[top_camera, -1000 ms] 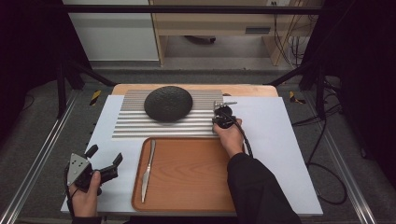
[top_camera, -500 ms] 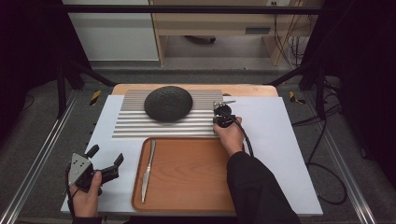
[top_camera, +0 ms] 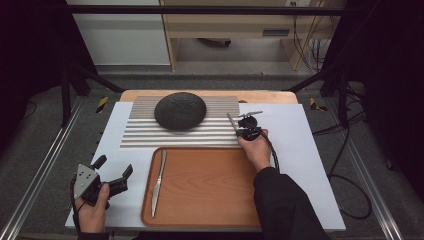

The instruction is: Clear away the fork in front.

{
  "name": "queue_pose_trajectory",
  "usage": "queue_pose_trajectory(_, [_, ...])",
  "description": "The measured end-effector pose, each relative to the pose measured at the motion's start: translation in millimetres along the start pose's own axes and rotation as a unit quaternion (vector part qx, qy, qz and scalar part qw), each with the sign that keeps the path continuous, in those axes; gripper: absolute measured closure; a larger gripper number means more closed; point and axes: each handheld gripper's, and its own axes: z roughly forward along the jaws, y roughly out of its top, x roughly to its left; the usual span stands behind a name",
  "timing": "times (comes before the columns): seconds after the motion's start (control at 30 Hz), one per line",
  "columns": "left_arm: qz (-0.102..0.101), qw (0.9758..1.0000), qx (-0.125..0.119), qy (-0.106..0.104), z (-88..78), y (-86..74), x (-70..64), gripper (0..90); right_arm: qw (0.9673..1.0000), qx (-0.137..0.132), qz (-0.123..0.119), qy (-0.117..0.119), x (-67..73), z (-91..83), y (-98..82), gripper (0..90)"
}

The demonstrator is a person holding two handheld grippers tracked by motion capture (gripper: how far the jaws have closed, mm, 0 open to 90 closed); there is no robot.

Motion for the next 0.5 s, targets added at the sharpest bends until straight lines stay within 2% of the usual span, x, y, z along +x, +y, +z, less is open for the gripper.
queue_pose_trajectory(0.13, [0.0,1.0,0.0,0.001,-0.2,-0.1,0.9,3.1,0.9997,-0.02,0.014,0.007,0.0,-0.1,2.4,77.8])
queue_pose_trajectory(0.27, [0.0,1.0,0.001,0.001,-0.2,-0.1,0.6,3.1,0.9987,-0.043,0.026,0.007,-0.5,1.1,5.0,76.1])
queue_pose_trajectory(0.5, [0.0,1.0,0.001,0.0,0.4,-0.3,0.4,3.1,0.9979,-0.055,0.033,0.005,-1.2,4.9,8.2,76.4])
